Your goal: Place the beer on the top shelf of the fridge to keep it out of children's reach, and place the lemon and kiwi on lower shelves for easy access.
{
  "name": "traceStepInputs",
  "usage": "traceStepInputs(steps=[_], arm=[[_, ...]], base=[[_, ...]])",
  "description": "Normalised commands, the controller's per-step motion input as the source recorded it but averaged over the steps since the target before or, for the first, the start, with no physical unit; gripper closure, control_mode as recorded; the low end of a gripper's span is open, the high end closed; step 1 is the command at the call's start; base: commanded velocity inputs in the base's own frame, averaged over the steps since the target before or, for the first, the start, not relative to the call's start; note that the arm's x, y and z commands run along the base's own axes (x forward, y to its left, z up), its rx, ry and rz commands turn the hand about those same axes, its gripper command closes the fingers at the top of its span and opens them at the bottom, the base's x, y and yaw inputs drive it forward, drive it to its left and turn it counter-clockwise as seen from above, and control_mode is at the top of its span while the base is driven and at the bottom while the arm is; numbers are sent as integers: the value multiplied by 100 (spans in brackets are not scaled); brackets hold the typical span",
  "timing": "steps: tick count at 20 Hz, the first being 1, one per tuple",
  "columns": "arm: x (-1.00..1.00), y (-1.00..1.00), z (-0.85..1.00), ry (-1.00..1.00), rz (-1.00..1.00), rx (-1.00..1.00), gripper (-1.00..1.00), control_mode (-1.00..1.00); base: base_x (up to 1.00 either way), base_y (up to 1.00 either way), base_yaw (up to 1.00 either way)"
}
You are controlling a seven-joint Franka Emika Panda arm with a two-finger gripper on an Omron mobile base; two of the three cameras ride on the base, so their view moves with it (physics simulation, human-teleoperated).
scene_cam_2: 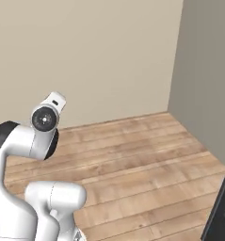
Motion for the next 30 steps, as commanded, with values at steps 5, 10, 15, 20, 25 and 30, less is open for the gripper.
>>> traceStepInputs(steps=[5, 10, 15, 20, 25, 30], arm=[[0, 0, 0, 0, 0, 0, 100, 100], [0, 0, 0, 0, 0, 0, 100, 100], [0, 0, 0, 0, 0, 0, 100, 100], [0, 0, 0, 0, 0, 0, 100, 100], [0, 0, 0, 0, 0, 0, 100, 100], [0, 0, 0, 0, 0, 0, 100, 100]], base=[[55, -30, -54], [18, -64, -59], [20, -57, -63], [22, -37, -63], [20, -25, -60], [31, -3, -53]])
